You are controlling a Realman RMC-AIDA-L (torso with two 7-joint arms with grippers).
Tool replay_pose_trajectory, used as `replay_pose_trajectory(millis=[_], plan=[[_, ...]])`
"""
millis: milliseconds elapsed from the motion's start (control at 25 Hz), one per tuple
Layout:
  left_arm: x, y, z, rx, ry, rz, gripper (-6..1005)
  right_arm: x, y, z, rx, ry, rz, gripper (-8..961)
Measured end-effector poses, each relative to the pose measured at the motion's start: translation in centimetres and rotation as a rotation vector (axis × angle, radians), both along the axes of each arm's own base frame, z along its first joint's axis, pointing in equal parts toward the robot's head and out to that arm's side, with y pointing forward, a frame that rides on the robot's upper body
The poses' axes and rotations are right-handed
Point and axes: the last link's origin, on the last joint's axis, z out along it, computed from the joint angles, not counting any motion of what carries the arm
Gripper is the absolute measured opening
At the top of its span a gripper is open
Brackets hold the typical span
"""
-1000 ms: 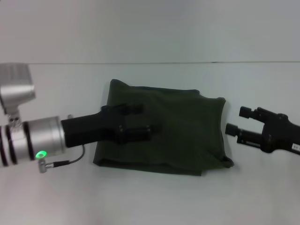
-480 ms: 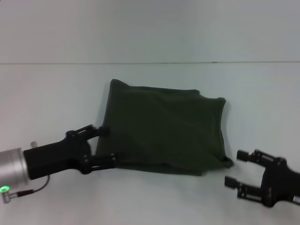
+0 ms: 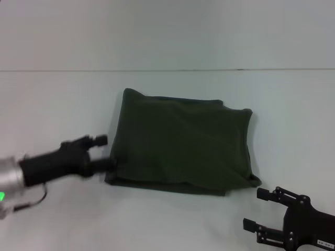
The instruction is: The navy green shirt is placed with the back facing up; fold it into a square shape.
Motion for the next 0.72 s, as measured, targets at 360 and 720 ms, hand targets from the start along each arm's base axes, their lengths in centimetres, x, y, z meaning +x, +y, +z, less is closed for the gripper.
replay_pose_trajectory(millis=[360, 720], plan=[[4.2, 7.7, -0.6, -0.188, -0.016, 0.353, 934, 0.2, -0.7, -0.3, -0.022, 0.009, -0.006, 856], [4.5, 10.4, -1.1, -0.184, 0.059, 0.59, 932, 0.5, -1.6, -0.5, -0.032, 0.02, -0.018, 857]])
